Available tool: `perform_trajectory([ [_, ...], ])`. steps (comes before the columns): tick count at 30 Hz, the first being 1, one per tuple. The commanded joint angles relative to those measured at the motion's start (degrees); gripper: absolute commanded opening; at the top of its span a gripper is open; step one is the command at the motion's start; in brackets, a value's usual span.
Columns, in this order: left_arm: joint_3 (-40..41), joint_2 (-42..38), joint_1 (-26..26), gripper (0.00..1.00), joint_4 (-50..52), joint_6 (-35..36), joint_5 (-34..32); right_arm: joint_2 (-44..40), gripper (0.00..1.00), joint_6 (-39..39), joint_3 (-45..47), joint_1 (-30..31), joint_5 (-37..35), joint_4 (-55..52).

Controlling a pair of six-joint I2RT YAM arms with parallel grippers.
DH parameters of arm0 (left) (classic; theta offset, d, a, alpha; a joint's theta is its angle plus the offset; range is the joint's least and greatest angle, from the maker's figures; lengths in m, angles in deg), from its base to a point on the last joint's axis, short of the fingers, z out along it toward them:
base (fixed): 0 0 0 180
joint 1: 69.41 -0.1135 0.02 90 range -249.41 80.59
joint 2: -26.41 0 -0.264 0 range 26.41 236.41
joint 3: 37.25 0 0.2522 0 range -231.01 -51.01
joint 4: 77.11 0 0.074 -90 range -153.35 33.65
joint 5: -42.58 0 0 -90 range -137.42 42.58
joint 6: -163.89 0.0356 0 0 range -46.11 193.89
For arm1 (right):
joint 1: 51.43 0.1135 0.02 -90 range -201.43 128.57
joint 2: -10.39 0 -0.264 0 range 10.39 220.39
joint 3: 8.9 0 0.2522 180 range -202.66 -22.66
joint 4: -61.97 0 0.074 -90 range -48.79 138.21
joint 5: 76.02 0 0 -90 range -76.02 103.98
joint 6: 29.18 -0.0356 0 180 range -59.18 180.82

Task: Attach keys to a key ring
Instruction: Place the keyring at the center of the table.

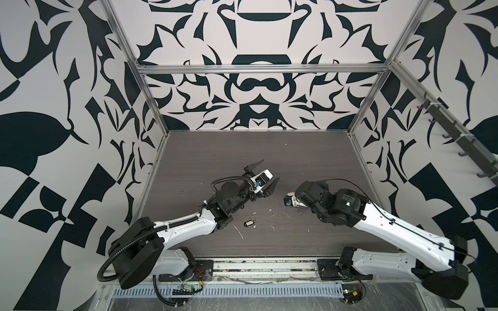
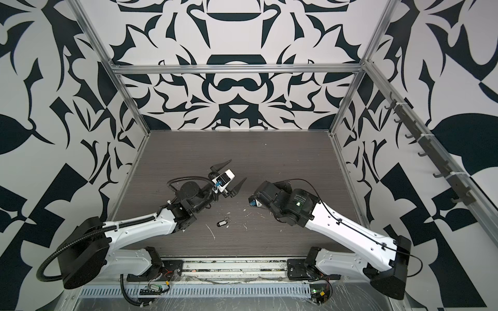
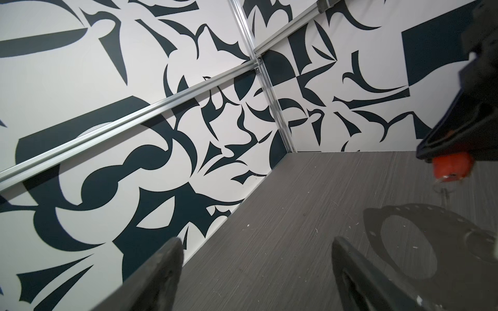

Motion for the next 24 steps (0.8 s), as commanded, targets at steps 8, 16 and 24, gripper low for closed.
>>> perform_trajectory([
  [8,2.0,-2.8,-2.3,0.90,-4.7,-3.4,0.8,2.3,0.00,22.1,0.3,1.7,-22.8,3.8],
  [16,2.9,-4.3,-2.6,0.90,-5.0,-4.1,1.6,3.3,0.00,22.8,-0.7,2.0,-22.8,4.3],
  [24,3.5,-4.5,-2.8,0.91,-5.3,-4.3,2.1,2.6,0.00,23.2,0.7,2.1,-22.6,6.7],
])
